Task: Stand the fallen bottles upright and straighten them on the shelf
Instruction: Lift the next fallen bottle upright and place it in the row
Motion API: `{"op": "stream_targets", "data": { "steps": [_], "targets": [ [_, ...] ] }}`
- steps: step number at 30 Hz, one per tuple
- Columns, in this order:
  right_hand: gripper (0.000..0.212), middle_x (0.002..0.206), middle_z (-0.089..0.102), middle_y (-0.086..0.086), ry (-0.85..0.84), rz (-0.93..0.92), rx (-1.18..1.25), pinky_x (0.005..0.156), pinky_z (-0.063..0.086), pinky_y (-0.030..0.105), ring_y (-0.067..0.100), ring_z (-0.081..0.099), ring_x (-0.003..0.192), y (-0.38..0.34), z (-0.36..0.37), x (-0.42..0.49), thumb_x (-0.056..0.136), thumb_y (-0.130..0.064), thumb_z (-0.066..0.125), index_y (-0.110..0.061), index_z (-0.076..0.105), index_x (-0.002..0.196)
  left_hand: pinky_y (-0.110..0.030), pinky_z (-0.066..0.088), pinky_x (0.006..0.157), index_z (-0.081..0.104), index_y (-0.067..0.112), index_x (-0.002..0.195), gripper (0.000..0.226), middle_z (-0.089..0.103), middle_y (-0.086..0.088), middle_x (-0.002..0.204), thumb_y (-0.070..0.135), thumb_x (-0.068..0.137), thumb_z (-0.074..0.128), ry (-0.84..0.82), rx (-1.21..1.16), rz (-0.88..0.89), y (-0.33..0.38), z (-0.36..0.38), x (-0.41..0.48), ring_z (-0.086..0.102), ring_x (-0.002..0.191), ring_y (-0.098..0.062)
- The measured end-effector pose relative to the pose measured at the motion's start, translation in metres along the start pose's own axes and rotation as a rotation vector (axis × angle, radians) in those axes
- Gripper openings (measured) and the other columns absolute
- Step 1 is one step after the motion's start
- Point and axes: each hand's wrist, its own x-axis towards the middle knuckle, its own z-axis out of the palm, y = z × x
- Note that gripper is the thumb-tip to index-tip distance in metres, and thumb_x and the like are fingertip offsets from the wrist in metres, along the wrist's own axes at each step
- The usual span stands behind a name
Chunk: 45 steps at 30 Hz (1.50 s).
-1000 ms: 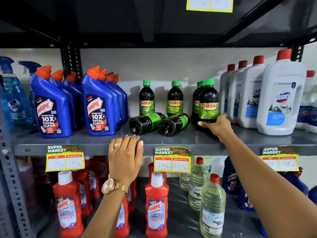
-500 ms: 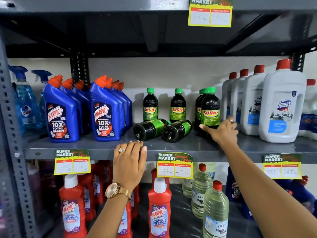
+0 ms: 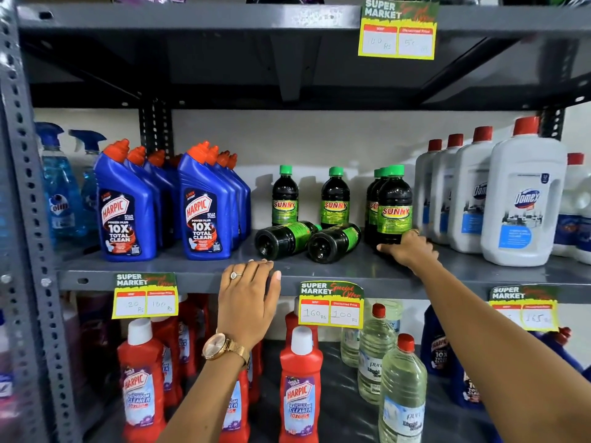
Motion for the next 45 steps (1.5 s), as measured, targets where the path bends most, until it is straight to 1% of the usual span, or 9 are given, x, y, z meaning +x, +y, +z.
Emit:
{"op": "stream_targets", "data": {
  "steps": [11,14,17,19,22,26,29,34,45],
  "targets": [
    [0.117,0.156,0.019,0.024,0.166,0.006,0.057,0.113,0.024,0.052,0.044,0.022,0.14,-0.007,0.0,-0.033,0.078,-0.044,0.075,0.005,0.0,0.153,-0.038,0.04,0.093,0.068,0.014,0.108,0.042,0.07,0.0,0.104,0.037,0.096,0.035,0.029,-0.015,0.042,-0.006,0.006,-0.001,0.061,0.097,-0.023],
    [0.076,0.139,0.042,0.026,0.436,-0.223,-0.026,0.101,0.037,0.049,0.043,0.042,0.125,-0.018,0.015,-0.06,0.088,-0.049,0.06,0.006,0.04,0.137,-0.037,0.039,0.09,0.068,0.014,0.103,0.039,0.07,-0.001,0.1,0.036,0.095,0.037,0.092,-0.021,0.034,-0.006,0.013,0.0,0.061,0.091,-0.023],
    [0.071,0.103,0.069,0.023,0.036,-0.285,0.252,0.072,0.056,0.036,0.03,0.068,0.081,-0.044,0.011,-0.066,0.09,-0.067,0.039,0.0,0.06,0.101,-0.037,0.039,0.085,0.068,0.013,0.099,0.036,0.069,-0.002,0.096,0.035,0.094,0.04,0.168,-0.019,0.042,-0.007,0.018,0.001,0.06,0.087,-0.024],
    [0.091,0.089,0.071,0.018,-0.242,-0.159,0.295,0.044,0.049,0.022,0.013,0.063,0.047,-0.064,0.003,-0.06,0.08,-0.081,0.032,-0.004,0.057,0.122,-0.037,0.039,0.084,0.068,0.013,0.098,0.034,0.069,-0.003,0.094,0.034,0.093,0.041,0.183,0.001,0.045,-0.007,0.019,0.002,0.06,0.085,-0.025],
    [0.112,0.099,0.065,0.011,-0.439,-0.039,0.194,0.051,0.053,0.018,0.007,0.066,0.06,-0.083,0.0,-0.049,0.069,-0.091,0.029,-0.015,0.032,0.151,-0.038,0.039,0.085,0.068,0.013,0.098,0.036,0.069,-0.004,0.094,0.035,0.094,0.04,0.145,0.017,0.028,-0.005,0.018,0.002,0.06,0.085,-0.026],
    [0.087,0.065,0.066,0.006,-0.532,0.049,0.257,0.04,0.04,0.015,0.013,0.058,0.043,-0.087,0.011,-0.025,0.072,-0.078,0.051,-0.008,0.059,0.125,-0.039,0.041,0.085,0.067,0.013,0.1,0.038,0.069,-0.004,0.095,0.036,0.095,0.038,0.116,0.015,0.037,-0.007,0.017,-0.001,0.06,0.086,-0.026],
    [0.062,0.063,0.07,0.007,-0.455,0.088,0.474,0.033,0.047,0.016,0.016,0.063,0.034,-0.078,0.023,-0.021,0.069,-0.066,0.064,-0.01,0.061,0.096,-0.039,0.041,0.086,0.068,0.013,0.1,0.037,0.069,-0.003,0.097,0.035,0.094,0.039,0.11,-0.003,0.029,-0.007,0.016,0.0,0.059,0.087,-0.026],
    [0.087,0.085,0.074,0.007,-0.094,-0.043,0.603,0.075,0.06,0.039,0.028,0.075,0.066,-0.059,0.037,-0.03,0.048,-0.08,0.062,-0.007,0.069,0.095,-0.036,0.039,0.088,0.067,0.014,0.101,0.035,0.069,-0.001,0.097,0.035,0.094,0.04,0.117,-0.026,0.03,-0.006,0.016,0.0,0.058,0.088,-0.024],
    [0.059,0.071,0.05,0.002,0.208,-0.321,0.232,0.062,0.04,0.031,0.028,0.051,0.073,-0.066,0.042,-0.04,0.071,-0.063,0.07,-0.009,0.049,0.081,-0.039,0.041,0.091,0.067,0.014,0.103,0.041,0.069,-0.001,0.101,0.038,0.095,0.035,0.061,-0.046,0.007,-0.004,0.01,-0.001,0.059,0.092,-0.024]
  ]
}}
